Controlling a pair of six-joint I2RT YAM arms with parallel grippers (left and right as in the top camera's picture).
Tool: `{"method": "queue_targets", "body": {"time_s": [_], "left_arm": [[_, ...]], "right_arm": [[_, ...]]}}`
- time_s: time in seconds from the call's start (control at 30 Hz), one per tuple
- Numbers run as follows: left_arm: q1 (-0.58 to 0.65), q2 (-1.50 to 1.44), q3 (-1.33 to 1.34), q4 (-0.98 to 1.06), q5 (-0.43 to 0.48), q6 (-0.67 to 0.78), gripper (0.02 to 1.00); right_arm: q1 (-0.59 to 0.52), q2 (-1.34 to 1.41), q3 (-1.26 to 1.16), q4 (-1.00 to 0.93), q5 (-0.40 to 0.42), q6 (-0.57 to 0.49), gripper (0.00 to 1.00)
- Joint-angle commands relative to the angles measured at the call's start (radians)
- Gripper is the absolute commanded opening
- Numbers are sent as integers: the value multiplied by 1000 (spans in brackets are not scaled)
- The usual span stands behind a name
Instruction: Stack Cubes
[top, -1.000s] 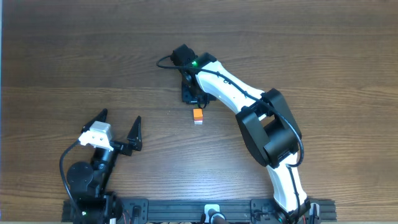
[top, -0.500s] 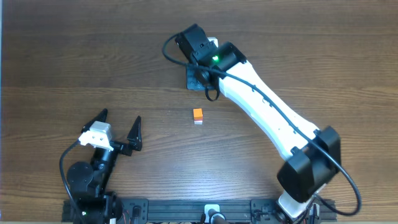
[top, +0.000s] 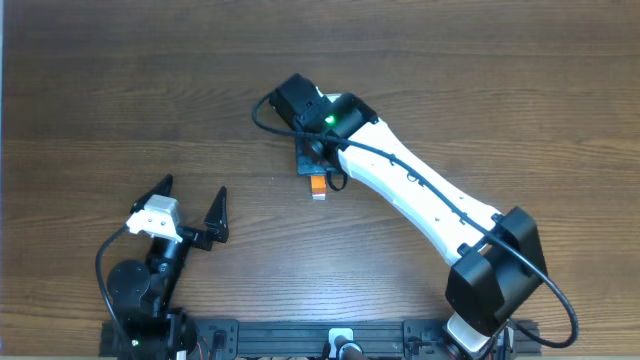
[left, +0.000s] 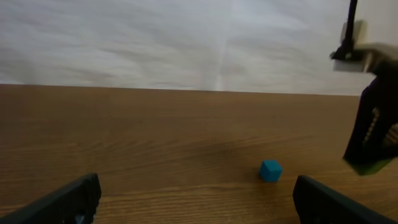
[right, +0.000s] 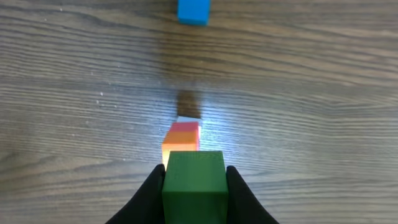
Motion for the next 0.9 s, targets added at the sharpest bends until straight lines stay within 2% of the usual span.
{"method": "queue_targets", "body": {"time_s": [0.03, 0.9], "left_arm": [[-5, -5, -4, -2, 10, 11, 998], [-5, -5, -4, -2, 10, 11, 996]], "right_arm": [[24, -5, -51, 45, -24, 17, 12], [41, 57, -56, 32, -50, 17, 12]]}}
